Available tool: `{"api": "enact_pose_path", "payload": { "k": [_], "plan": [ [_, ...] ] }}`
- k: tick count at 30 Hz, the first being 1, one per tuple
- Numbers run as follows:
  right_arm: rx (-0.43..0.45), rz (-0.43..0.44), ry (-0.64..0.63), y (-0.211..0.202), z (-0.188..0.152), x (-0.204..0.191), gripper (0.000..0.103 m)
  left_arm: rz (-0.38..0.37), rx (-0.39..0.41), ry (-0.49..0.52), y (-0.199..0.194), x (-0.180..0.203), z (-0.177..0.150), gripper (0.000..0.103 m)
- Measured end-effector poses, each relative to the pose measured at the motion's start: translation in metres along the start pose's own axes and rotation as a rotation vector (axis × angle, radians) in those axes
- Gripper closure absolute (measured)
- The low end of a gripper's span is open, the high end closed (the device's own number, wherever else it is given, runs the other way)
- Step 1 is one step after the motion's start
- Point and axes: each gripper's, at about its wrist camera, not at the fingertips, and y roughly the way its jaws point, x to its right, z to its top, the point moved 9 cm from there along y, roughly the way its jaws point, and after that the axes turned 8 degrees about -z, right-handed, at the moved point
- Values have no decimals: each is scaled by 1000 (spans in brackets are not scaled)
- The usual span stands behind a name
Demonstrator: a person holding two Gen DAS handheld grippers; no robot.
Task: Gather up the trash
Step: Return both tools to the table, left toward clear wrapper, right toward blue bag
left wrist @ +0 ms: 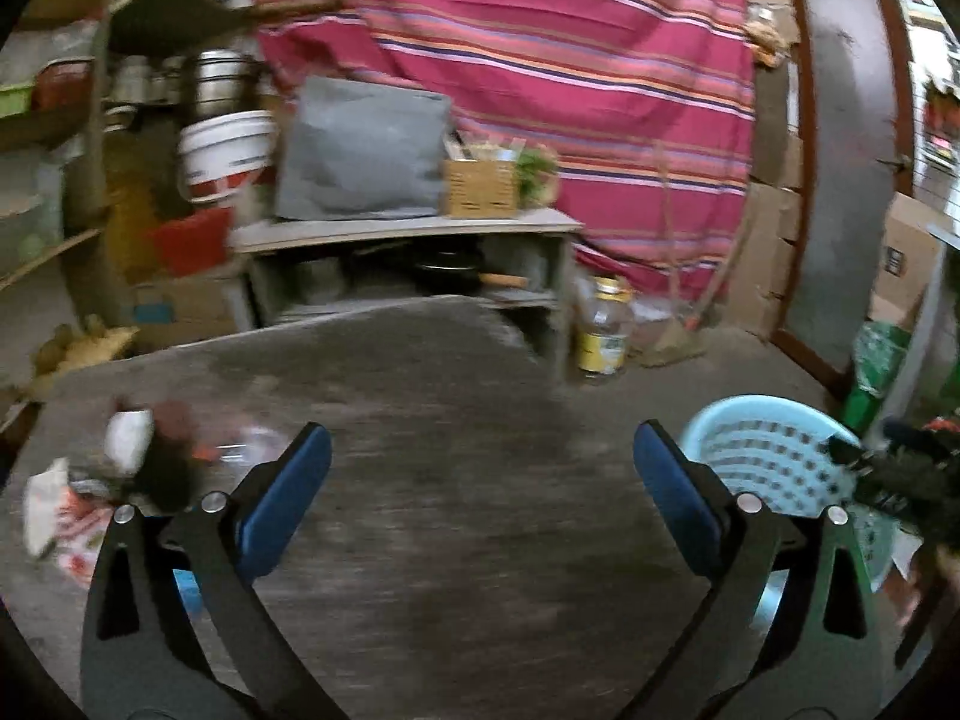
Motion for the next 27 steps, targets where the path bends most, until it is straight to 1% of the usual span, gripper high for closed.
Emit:
{"api": "enact_pose_path", "payload": {
  "k": [1, 3, 6, 10, 12, 15, 16, 20, 23, 24, 25, 27],
  "plan": [
    [14, 6, -4, -5, 4, -9, 12, 23, -1, -10, -7, -20, -1, 5],
    [32, 30, -13, -13, 9, -30, 12, 62, -2, -22, -18, -49, -3, 5],
    [57, 90, -33, -27, 14, -73, 12, 135, -8, -37, -32, -97, -7, 5],
    [66, 143, -74, -36, 15, -125, 12, 241, -26, -58, -51, -160, -22, 5],
    [61, 175, -93, -39, 13, -150, 12, 263, -40, -80, -52, -181, -28, 5],
    [52, 204, -127, -41, 9, -182, 12, 303, -72, -132, -53, -220, -45, 6],
    [49, 217, -146, -43, 7, -197, 12, 311, -83, -140, -52, -228, -50, 6],
    [40, 252, -189, -46, 1, -233, 12, 329, -139, -174, -47, -256, -76, 7],
    [29, 271, -217, -46, -4, -254, 12, 322, -183, -183, -42, -265, -95, 14],
    [22, 280, -225, -45, -6, -263, 12, 315, -195, -186, -39, -266, -99, 15],
    [18, 286, -229, -45, -7, -269, 12, 302, -212, -192, -36, -267, -104, 16],
    [11, 298, -234, -45, -9, -280, 12, 278, -247, -207, -29, -268, -114, 21]
  ]
}}
